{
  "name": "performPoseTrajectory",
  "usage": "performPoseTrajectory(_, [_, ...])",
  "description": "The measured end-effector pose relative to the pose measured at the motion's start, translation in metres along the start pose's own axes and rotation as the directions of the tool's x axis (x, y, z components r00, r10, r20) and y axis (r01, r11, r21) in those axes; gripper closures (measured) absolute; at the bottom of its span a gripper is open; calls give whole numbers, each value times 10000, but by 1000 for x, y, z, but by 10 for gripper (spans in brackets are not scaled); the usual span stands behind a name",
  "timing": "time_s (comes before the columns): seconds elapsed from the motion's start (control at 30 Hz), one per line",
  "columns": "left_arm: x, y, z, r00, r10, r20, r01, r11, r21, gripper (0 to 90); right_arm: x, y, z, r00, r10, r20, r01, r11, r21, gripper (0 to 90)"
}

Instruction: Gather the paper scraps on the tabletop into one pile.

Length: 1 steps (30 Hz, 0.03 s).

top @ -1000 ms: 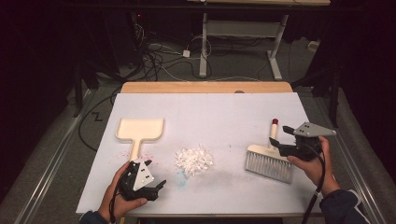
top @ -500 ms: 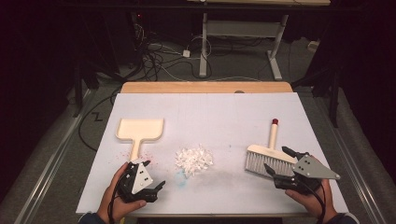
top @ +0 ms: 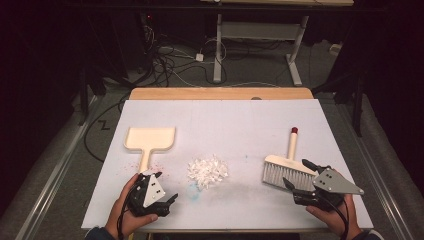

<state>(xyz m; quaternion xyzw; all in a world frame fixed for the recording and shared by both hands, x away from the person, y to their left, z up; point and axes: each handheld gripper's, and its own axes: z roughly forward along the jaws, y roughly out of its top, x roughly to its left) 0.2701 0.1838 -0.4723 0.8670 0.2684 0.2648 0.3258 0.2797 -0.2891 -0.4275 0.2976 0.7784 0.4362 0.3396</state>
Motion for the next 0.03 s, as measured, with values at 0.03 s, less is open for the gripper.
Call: performPoseTrajectory(0.03, [0, 0, 0, 10000, 5, -12, -5, 10000, 24, 166, 0, 0, 0, 10000, -24, 0, 24, 10000, 10, 205])
